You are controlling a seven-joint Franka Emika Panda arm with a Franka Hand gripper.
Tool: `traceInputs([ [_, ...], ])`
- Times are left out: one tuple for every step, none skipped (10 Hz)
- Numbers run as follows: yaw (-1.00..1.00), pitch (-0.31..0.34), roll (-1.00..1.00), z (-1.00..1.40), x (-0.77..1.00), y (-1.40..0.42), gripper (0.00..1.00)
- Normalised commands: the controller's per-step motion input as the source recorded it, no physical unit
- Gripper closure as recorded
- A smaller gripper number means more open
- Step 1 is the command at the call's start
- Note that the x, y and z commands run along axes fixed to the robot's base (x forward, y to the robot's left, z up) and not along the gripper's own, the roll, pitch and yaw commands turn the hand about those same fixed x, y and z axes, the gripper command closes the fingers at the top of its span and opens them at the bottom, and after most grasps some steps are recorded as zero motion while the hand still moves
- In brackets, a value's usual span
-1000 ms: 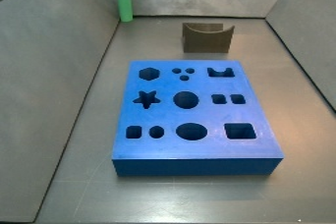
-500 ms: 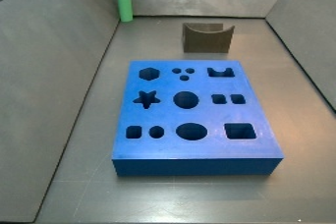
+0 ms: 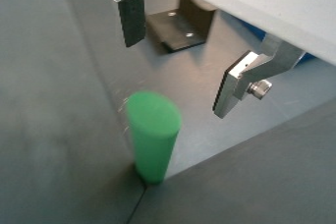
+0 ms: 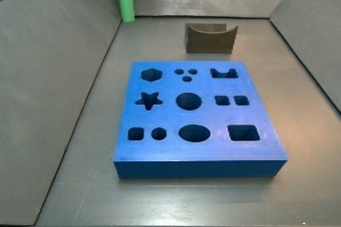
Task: Pick up the oval object. Move up. Move to above the board. Insert the oval object.
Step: Pick up the oval object.
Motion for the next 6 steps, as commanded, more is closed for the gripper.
traceInputs([
  [0.71,-0.076,0.0,-0.24,-0.26,0.53,0.0],
  [0.79,-0.086,0.0,-0.37,-0.22,0.41,0.0],
  [0.93,-0.101,0.07,-0.58,-0.12,0.23,0.0],
  [0.97,-0.094,0.1,-0.67,-0.06,0.13,0.0],
  [0.89,-0.086,0.07,-0.58,0.0,0.03,0.0],
  [0.8,-0.079,0.03,-0.46,-0.01,0.06,0.0],
])
